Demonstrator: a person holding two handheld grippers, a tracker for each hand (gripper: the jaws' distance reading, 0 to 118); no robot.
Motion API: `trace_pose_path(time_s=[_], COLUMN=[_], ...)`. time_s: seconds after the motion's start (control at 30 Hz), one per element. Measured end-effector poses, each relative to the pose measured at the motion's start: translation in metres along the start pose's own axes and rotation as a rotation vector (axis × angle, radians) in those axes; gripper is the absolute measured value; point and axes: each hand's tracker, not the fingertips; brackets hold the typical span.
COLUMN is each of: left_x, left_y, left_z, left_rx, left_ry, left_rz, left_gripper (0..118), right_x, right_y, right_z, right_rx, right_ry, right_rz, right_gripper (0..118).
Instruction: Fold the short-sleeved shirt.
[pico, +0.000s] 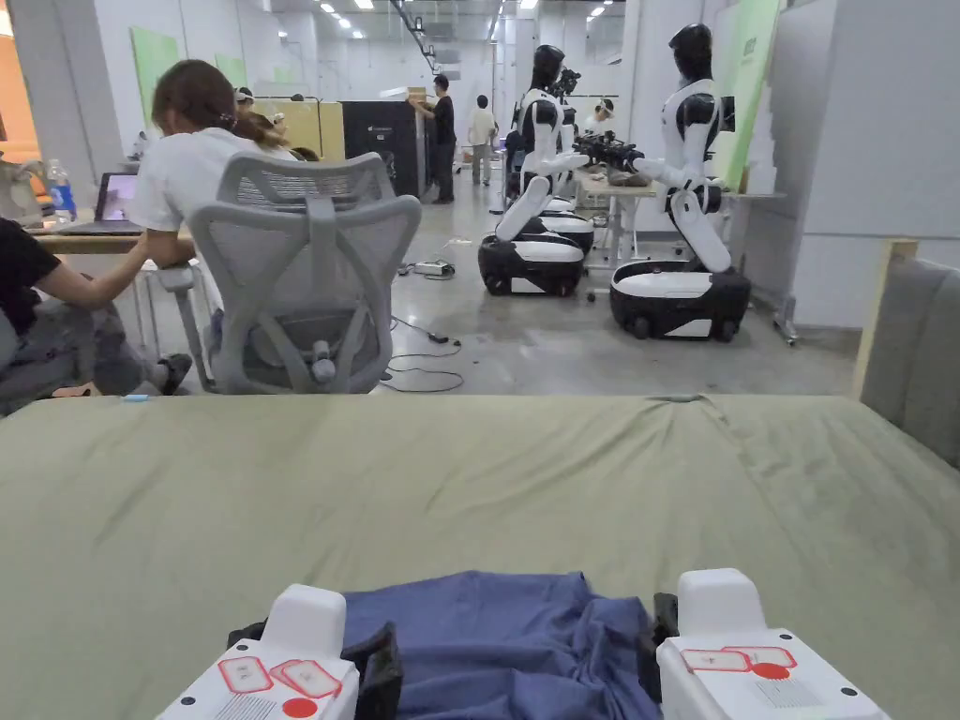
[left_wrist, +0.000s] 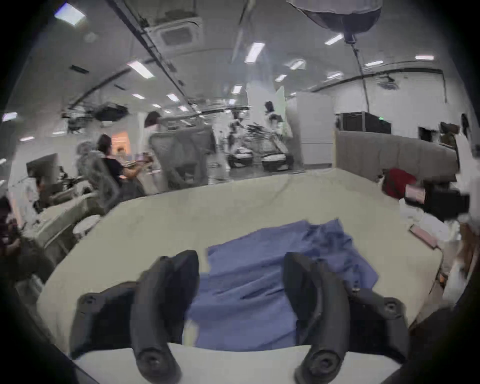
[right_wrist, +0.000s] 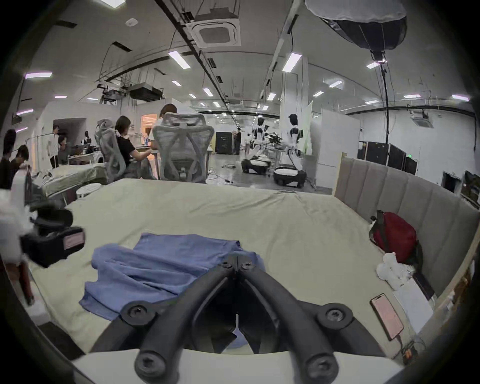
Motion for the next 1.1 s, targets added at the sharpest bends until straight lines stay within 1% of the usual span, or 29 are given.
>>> trace_pose_path(time_s=[0.03,0.07,0.13,0.17,0.23,0.27,0.33,0.37,0.4,0.47,0.5,0.57,0.63,0.67,0.7,0.73,0.77,0.8,0.83,0.87,0.9,0.93,0.97,1.0,1.03,1.07,1.1], left_x=[-0.013,-0.023,-0.045,-0.056,-0.079,-0.092,-0.116,-0.127,-0.138,-0.150,-0.156,-0.160,-0.160,-0.160,-0.156,-0.151,-0.147,-0.144,-0.141,-0.127,-0.123,-0.120,-0.118,-0.122,-0.122,-0.120,-0.116], left_y=[-0.009,-0.014,-0.020,-0.018,-0.008,-0.003,0.019,0.024,0.028,0.035,0.033,0.025,0.015,0.009,0.002,-0.007,-0.015,-0.024,-0.030,-0.025,-0.031,-0.038,-0.044,-0.038,-0.030,-0.023,-0.015], left_z=[0.007,0.015,0.030,0.031,0.020,0.012,-0.017,-0.034,-0.057,-0.096,-0.117,-0.149,-0.178,-0.187,-0.199,-0.209,-0.218,-0.224,-0.229,-0.210,-0.213,-0.215,-0.215,-0.212,-0.207,-0.201,-0.194], left_rx=[-0.031,-0.060,-0.062,-0.095,-0.169,-0.163,-0.238,-0.298,-0.366,-0.468,-0.526,-0.589,-0.651,-0.666,-0.678,-0.703,-0.729,-0.750,-0.742,-0.737,-0.746,-0.788,-0.833,-0.811,-0.804,-0.807,-0.791], left_ry=[0.015,0.037,0.059,0.036,0.030,0.045,0.074,0.082,0.066,0.031,0.032,0.037,0.005,-0.002,0.012,0.024,0.036,0.041,0.033,0.038,0.044,0.040,0.013,0.001,0.014,0.013,-0.009], left_rz=[-0.005,-0.007,0.021,0.040,0.072,0.087,0.152,0.149,0.139,0.164,0.192,0.196,0.275,0.290,0.260,0.209,0.181,0.154,0.143,0.140,0.139,0.140,0.158,0.181,0.175,0.177,0.154], left_gripper=[35,0,0,0,0,0,0,0,0,0,0,0,0,1,17,47,91,110,108,92,84,79,70,69,61,28,2], right_x=[-0.007,-0.014,-0.025,-0.029,-0.036,-0.037,-0.040,-0.040,-0.039,-0.038,-0.037,-0.030,-0.023,-0.019,-0.014,-0.010,-0.006,-0.001,0.003,0.007,0.011,0.015,0.018,0.022,0.027,0.033,0.040], right_y=[0.002,0.003,0.007,0.008,0.009,0.009,0.008,0.008,0.007,0.005,0.004,0.000,-0.004,-0.006,-0.008,-0.010,-0.012,-0.014,-0.016,-0.018,-0.019,-0.021,-0.023,-0.025,-0.026,-0.027,-0.027], right_z=[0.000,0.000,0.001,0.001,0.002,0.003,0.003,0.002,0.001,-0.005,-0.008,-0.015,-0.025,-0.028,-0.033,-0.038,-0.043,-0.048,-0.053,-0.057,-0.062,-0.065,-0.066,-0.068,-0.069,-0.069,-0.071], right_rx=[0.006,0.010,0.012,0.013,0.014,0.010,0.008,0.004,0.000,-0.012,-0.017,-0.027,-0.042,-0.050,-0.059,-0.070,-0.081,-0.089,-0.095,-0.103,-0.111,-0.118,-0.125,-0.133,-0.140,-0.143,-0.149], right_ry=[0.011,0.022,0.038,0.041,0.055,0.061,0.076,0.081,0.087,0.085,0.083,0.084,0.074,0.068,0.060,0.053,0.048,0.042,0.034,0.027,0.024,0.020,0.013,0.006,-0.002,-0.012,-0.021], right_rz=[-0.003,-0.002,0.010,0.012,0.022,0.028,0.043,0.047,0.052,0.059,0.061,0.054,0.049,0.047,0.046,0.045,0.046,0.047,0.045,0.039,0.034,0.028,0.028,0.034,0.041,0.046,0.042], right_gripper=[0,0,0,0,0,0,0,0,0,0,0,0,0,0,0,0,0,0,0,0,0,0,0,0,0,0,0])
